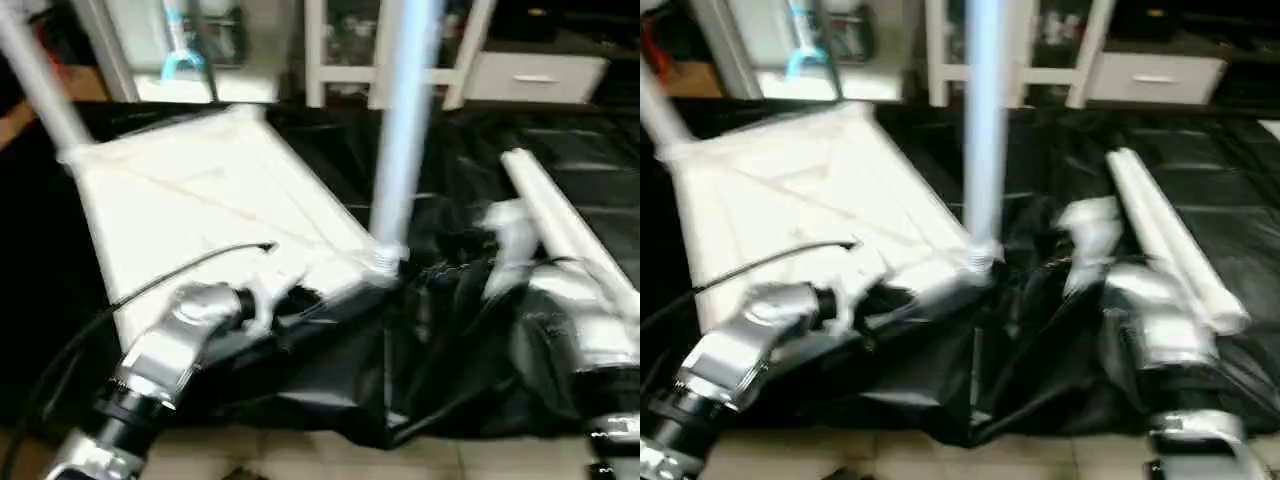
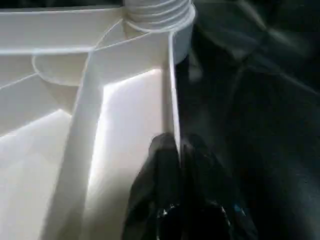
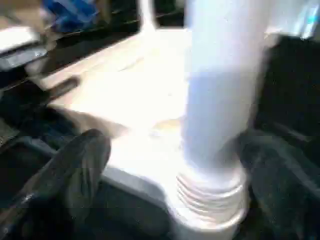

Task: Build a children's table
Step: Insert table leg to table base

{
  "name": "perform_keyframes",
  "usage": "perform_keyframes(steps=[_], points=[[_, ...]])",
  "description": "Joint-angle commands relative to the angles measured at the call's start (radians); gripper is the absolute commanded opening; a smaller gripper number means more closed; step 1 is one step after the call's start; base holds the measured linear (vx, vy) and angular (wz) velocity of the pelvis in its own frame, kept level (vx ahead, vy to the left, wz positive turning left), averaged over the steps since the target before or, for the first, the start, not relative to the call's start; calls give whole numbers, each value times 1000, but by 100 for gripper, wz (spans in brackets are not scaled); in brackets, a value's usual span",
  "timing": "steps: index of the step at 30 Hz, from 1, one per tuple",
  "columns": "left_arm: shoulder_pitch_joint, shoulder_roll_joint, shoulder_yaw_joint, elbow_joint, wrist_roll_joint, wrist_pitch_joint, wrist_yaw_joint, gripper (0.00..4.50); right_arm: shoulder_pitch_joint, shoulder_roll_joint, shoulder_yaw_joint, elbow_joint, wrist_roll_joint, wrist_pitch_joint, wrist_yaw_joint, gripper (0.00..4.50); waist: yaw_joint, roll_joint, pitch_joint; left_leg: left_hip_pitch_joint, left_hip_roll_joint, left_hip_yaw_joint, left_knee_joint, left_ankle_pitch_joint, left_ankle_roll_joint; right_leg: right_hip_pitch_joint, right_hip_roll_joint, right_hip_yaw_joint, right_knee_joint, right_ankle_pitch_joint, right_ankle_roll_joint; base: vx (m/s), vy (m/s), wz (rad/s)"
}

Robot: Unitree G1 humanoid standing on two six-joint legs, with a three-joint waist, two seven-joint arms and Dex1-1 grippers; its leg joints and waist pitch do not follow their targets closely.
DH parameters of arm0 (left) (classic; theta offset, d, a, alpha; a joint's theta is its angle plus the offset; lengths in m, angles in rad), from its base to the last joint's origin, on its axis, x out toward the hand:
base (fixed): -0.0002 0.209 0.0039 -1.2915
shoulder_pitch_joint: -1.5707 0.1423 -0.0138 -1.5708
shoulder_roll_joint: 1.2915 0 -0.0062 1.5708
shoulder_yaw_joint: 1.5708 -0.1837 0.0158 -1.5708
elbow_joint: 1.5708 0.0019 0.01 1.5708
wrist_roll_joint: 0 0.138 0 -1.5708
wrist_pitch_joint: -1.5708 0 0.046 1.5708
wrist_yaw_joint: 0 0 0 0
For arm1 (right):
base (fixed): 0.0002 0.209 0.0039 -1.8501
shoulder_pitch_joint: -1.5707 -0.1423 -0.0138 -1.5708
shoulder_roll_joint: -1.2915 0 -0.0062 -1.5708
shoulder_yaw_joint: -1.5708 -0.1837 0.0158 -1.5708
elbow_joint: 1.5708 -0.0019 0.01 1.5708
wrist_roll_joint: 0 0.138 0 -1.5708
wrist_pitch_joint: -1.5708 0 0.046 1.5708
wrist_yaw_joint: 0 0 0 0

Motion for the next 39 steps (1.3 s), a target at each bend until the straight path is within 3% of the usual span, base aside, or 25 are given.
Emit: perform_keyframes(steps=[1, 5, 10, 11, 12, 18, 25, 26, 29, 32, 39], points=[[-6, -4, -39, -53, -23, -32, -54, 0, -19, -10, 10, -3, -15, -9, 25, 444, -1, -10, -79, 32, 7, 3, -44, 53, 126, 43, -49, 30, -57, 363, -291, 0, 0, 0], [-4, 2, -50, -56, -17, -39, -68, 0, -31, -10, 27, 7, -38, -14, 33, 444, 10, -10, -83, 29, 3, 2, -41, 90, 117, 44, -47, 29, -48, 423, -278, 0, 0, 0], [3, 12, -58, -72, -14, -39, -88, 0, -49, -6, 35, 38, -45, -23, 70, 444, 11, -11, -83, 27, 2, 2, -42, 63, 110, 45, -49, 29, -50, 413, -275, 0, 0, 0], [4, 13, -58, -72, -13, -39, -90, 0, -56, -14, 40, 46, -42, -23, 88, 444, 10, -21, -83, 28, 3, 5, -43, 57, 111, 46, -48, 29, -52, 408, -278, 0, 0, 0], [3, 13, -58, -72, -13, -40, -91, 0, -62, -17, 39, 54, -43, -27, 91, 444, 13, -14, -82, 29, 4, 4, -43, 58, 113, 43, -50, 29, -51, 396, -279, 0, 0, 0], [10, 21, -65, -82, -19, -41, -106, 0, -134, -2, 2, 160, -72, -55, 15, 444, 12, -13, -83, 30, 3, 5, -41, 69, 109, 39, -50, 28, -50, 371, -287, 0, 0, 0], [13, 23, -59, -87, -17, -38, -106, 0, -138, -18, 19, 181, -60, -34, 98, 444, 14, -15, -83, 26, 3, 5, -40, 58, 117, 42, -50, 28, -49, 381, -282, 0, 0, 0], [14, 25, -59, -87, -17, -38, -106, 0, -134, -23, 24, 180, -56, -23, 122, 419, 14, -15, -84, 27, 4, 4, -39, 58, 119, 42, -49, 27, -48, 380, -283, 0, 0, 0], [14, 26, -57, -85, -15, -39, -108, 0, -133, -30, 35, 185, -56, -8, 168, 411, 15, -17, -83, 26, 3, 4, -39, 62, 125, 42, -49, 27, -48, 382, -284, 0, 0, 0], [14, 27, -58, -84, -14, -38, -110, 0, -138, -33, 37, 200, -62, -8, 181, 367, 16, -16, -84, 26, 4, 4, -38, 71, 130, 41, -50, 27, -47, 384, -289, 0, 0, 0], [12, 30, -59, -83, -15, -37, -112, 0, -147, -34, 36, 233, -84, -15, 188, 313, 16, -14, -85, 26, 4, 4, -36, 75, 130, 40, -50, 26, -47, 387, -295, 0, 0, 0]])
